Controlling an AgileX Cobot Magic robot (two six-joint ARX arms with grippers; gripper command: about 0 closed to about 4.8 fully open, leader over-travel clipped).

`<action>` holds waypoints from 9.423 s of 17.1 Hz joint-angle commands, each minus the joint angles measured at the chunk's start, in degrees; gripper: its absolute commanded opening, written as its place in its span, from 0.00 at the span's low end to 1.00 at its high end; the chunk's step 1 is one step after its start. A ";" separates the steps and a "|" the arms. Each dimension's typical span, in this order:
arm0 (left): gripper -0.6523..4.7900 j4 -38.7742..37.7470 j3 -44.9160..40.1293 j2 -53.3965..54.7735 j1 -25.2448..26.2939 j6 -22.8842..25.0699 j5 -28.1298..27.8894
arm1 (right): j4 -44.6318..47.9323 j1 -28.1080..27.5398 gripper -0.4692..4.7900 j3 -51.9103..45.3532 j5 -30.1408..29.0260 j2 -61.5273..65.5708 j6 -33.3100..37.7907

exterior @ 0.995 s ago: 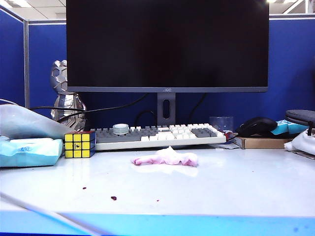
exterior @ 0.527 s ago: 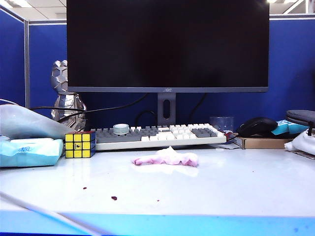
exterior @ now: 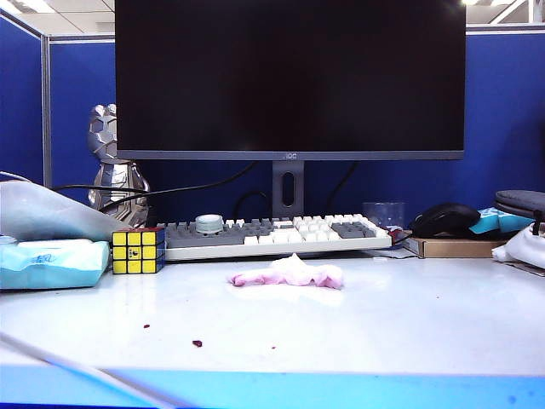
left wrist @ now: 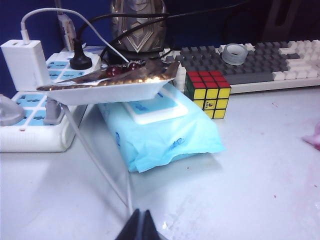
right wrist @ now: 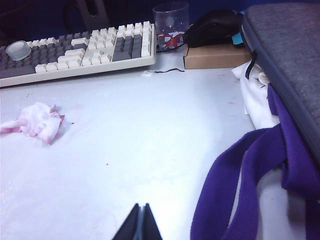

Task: Use the wet wipes on the table to wipe the cherry juice off the table, then put the wipes back on the table.

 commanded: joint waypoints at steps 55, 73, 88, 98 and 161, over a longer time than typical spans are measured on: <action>0.91 -14.49 95.82 122.31 -27.56 9.40 15.02 | 0.09 -0.04 0.09 -0.04 0.09 -0.07 0.00; 0.48 -18.80 101.11 129.33 -27.98 3.82 12.63 | 0.09 -0.04 0.09 -0.04 0.09 -0.07 0.00; 0.11 -22.10 120.76 139.16 -28.68 0.35 14.34 | 0.09 -0.04 0.09 -0.04 0.09 -0.07 0.00; 0.11 -42.14 122.88 140.41 -25.79 10.38 -5.09 | 0.09 -0.04 0.09 -0.04 0.09 -0.07 0.00; 0.11 -40.28 125.94 145.20 -15.43 4.48 6.93 | 0.09 -0.04 0.09 -0.04 0.09 -0.07 0.00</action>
